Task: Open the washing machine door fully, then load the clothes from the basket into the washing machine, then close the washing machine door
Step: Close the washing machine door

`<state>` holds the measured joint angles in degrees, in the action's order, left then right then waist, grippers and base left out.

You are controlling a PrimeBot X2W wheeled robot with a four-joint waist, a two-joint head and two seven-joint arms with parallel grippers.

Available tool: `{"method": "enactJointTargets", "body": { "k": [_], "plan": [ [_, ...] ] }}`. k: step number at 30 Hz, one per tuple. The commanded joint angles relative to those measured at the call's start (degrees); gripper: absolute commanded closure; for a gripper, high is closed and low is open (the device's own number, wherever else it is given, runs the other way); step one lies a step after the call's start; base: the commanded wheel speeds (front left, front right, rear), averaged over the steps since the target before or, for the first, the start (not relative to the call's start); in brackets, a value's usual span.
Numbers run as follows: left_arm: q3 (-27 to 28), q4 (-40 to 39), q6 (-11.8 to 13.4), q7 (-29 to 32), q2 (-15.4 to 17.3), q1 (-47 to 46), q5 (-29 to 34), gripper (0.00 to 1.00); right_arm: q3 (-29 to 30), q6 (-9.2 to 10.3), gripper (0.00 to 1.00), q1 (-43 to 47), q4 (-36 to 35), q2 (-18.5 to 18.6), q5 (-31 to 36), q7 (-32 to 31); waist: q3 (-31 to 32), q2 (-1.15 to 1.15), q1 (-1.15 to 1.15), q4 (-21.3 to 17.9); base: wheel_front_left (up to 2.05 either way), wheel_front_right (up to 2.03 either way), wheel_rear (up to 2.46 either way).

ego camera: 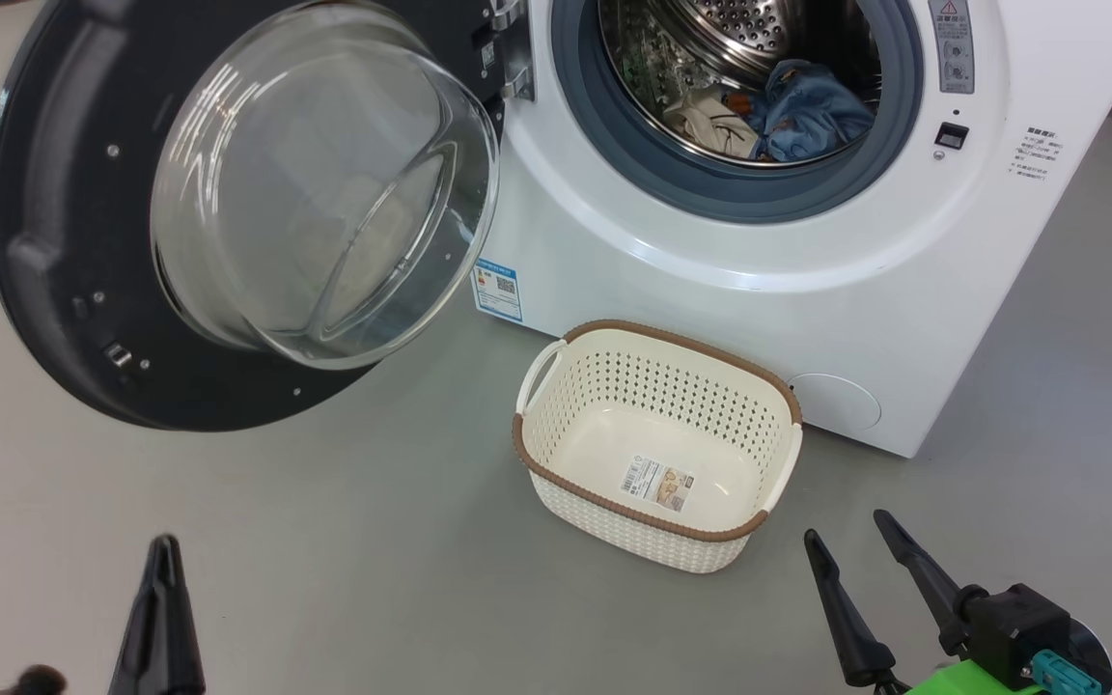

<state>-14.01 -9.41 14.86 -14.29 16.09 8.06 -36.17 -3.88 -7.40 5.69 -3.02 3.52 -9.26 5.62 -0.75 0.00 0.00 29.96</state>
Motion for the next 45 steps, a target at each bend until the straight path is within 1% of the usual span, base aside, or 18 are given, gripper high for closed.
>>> {"method": "enactJointTargets", "body": {
  "k": [1, 2, 5, 8, 9, 11, 14, 17, 19, 21, 23, 24, 26, 27, 28, 31, 36, 45],
  "plan": [
    [3.0, -2.5, -1.6, -0.7, -0.4, -2.9, -2.2, 1.00, -1.4, -0.09, 0.00, -2.5, -1.6, 0.5, 0.1, 0.0, 0.0, 0.00, 0.00, 0.0, 0.00, 0.00, 0.00],
    [5.6, -4.6, -5.1, -0.7, -2.1, -3.3, -7.2, 1.00, -1.5, -0.09, 0.00, -2.6, -1.7, 0.6, 0.0, 0.0, -0.1, 0.00, 0.00, 0.0, 0.00, 0.00, 0.00],
    [10.1, -7.4, -10.6, -0.7, -4.4, -4.5, -16.0, 1.00, -1.5, -0.09, 0.00, -2.7, -2.0, 0.8, 0.0, -0.2, -0.4, 0.00, 0.00, 0.1, 0.00, 0.00, 0.00],
    [15.0, -9.5, -16.2, -0.7, -6.0, -6.6, -26.8, 1.00, -1.5, -0.09, 0.00, -2.8, -2.4, 0.9, 0.0, -0.5, -0.9, 0.00, 0.00, 0.1, 0.00, 0.00, 0.00],
    [16.6, -10.0, -17.7, -0.4, -6.2, -7.5, -30.7, 1.00, -1.4, -0.09, 0.00, -2.8, -2.5, 1.0, 0.0, -0.6, -1.0, 0.00, 0.00, 0.1, 0.00, 0.00, 0.00],
    [19.8, -10.5, -19.3, 0.6, -5.6, -9.4, -37.1, 1.00, -1.3, -0.09, 0.00, -2.9, -2.7, 1.2, -0.1, -0.7, -1.2, 0.00, 0.00, 0.1, 0.00, 0.00, 0.00],
    [25.0, -9.6, -20.7, 2.6, -3.5, -12.9, -46.0, 1.00, -1.1, -0.09, 0.00, -2.9, -3.2, 1.5, 0.0, -0.8, -1.7, 0.00, 0.00, 0.1, 0.00, 0.00, 0.00],
    [29.4, -6.4, -21.3, 4.8, -0.8, -17.1, -53.2, 1.00, -1.0, -0.09, 0.00, -2.9, -3.6, 1.8, 0.0, -1.0, -2.1, 0.00, 0.00, 0.1, 0.00, 0.00, 0.00],
    [31.4, -3.6, -21.5, 6.3, 1.4, -19.7, -56.0, 1.00, -0.9, -0.09, 0.00, -2.9, -3.9, 2.0, -0.1, -1.0, -2.5, 0.00, 0.00, 0.1, 0.00, 0.00, 0.00],
    [33.0, -0.3, -21.5, 7.6, 2.9, -22.7, -59.1, 1.00, -0.8, -0.09, 0.00, -2.9, -4.3, 2.1, -0.1, -1.1, -2.8, 0.00, 0.00, 0.2, 0.00, 0.00, 0.00],
    [34.0, 3.9, -21.0, 8.9, 5.2, -25.5, -60.5, 1.00, -0.9, -0.09, 0.00, -2.9, -4.7, 2.3, 0.0, -1.3, -3.3, 0.00, 0.00, 0.2, 0.00, 0.00, 0.00],
    [34.0, 3.9, -21.0, 8.9, 5.2, -25.5, -60.5, 1.00, -0.9, -0.09, 0.00, -2.9, -4.7, 2.3, 0.0, -1.3, -3.3, 0.00, 0.00, 0.2, 0.00, 0.00, 0.00],
    [34.4, 8.3, -20.3, 10.3, 6.9, -28.5, -62.0, 1.00, -1.0, -0.09, 0.00, -2.9, -5.0, 2.6, 0.0, -1.5, -3.7, 0.00, 0.00, 0.2, 0.00, 0.00, 0.00],
    [34.4, 12.9, -19.5, 11.2, 8.5, -31.6, -62.8, 1.00, -1.0, -0.09, 0.00, -3.0, -5.4, 3.0, 0.0, -1.7, -4.2, 0.00, 0.00, 0.2, 0.00, 0.00, 0.00],
    [34.4, 12.9, -19.5, 11.2, 8.5, -31.6, -62.8, 1.00, -1.0, -0.09, 0.00, -3.0, -5.4, 3.0, 0.0, -1.7, -4.2, 0.00, 0.00, 0.2, 0.00, 0.00, 0.00],
    [34.2, 19.5, -18.5, 12.6, 10.4, -35.7, -63.7, 1.00, -1.5, -0.09, 0.00, -3.2, -5.9, 3.4, 0.0, -2.1, -4.9, 0.00, 0.00, -0.3, 0.00, 0.00, 0.00],
    [33.1, 29.6, -17.5, 15.8, 12.4, -41.8, -65.4, 1.00, -2.4, -0.09, 0.00, -3.9, -6.3, 4.3, -0.2, -2.8, -6.3, 0.00, 0.00, -1.4, 0.00, 0.00, 0.00],
    [31.5, 43.0, -16.0, 18.5, 16.0, -48.7, -64.8, 1.00, -3.9, -0.09, 0.00, -5.6, -7.0, 6.4, -1.0, -3.6, -8.9, 0.00, 0.00, -3.7, 0.00, 0.00, 0.00]
  ]
}}
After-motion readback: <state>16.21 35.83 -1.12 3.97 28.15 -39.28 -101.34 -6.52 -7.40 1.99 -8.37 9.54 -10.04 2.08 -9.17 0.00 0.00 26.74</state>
